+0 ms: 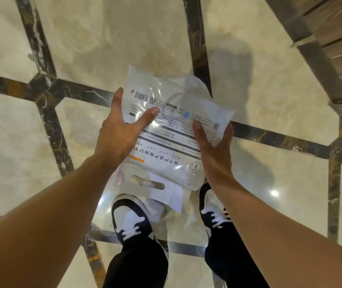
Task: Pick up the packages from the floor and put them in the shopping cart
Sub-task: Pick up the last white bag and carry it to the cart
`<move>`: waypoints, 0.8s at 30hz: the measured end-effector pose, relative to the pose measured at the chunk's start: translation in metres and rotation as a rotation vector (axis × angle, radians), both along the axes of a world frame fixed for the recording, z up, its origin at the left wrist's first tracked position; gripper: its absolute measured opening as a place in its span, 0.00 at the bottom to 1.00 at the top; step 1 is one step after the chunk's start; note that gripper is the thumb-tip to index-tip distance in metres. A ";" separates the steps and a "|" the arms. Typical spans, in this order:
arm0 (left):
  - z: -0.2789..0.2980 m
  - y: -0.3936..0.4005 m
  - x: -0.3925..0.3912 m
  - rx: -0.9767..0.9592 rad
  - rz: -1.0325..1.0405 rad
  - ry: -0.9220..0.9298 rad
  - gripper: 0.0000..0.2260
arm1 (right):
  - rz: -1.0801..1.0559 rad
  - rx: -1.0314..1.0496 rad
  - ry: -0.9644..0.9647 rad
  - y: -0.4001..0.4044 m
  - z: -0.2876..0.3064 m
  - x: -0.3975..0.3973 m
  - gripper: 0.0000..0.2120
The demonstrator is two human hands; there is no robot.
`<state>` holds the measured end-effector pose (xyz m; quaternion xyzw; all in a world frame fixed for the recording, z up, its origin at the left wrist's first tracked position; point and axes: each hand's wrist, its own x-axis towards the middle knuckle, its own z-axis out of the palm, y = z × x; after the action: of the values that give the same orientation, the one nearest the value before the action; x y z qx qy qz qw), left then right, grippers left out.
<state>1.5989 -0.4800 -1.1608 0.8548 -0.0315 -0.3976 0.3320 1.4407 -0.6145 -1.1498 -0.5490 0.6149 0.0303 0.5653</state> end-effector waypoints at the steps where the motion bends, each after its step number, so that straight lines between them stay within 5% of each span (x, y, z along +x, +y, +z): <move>1: 0.003 0.000 -0.002 0.008 0.006 -0.007 0.45 | 0.006 -0.009 -0.009 0.000 0.001 0.001 0.38; 7: 0.053 0.009 -0.012 -0.003 0.208 -0.145 0.31 | 0.051 -0.100 -0.073 -0.006 0.044 0.027 0.35; 11: 0.128 0.017 0.000 0.009 0.310 -0.227 0.24 | 0.101 -0.111 -0.140 -0.014 0.113 0.055 0.45; 17: 0.307 0.009 0.039 0.036 0.425 -0.301 0.25 | 0.248 -0.173 -0.241 -0.031 0.273 0.110 0.34; 24: 0.571 -0.016 0.085 -0.062 0.490 -0.433 0.28 | 0.359 -0.324 -0.430 -0.065 0.541 0.170 0.20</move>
<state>1.6841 -0.4965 -0.5895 0.8912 0.0933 -0.1137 0.4291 1.6112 -0.6798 -0.6089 -0.7253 0.3715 -0.0854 0.5732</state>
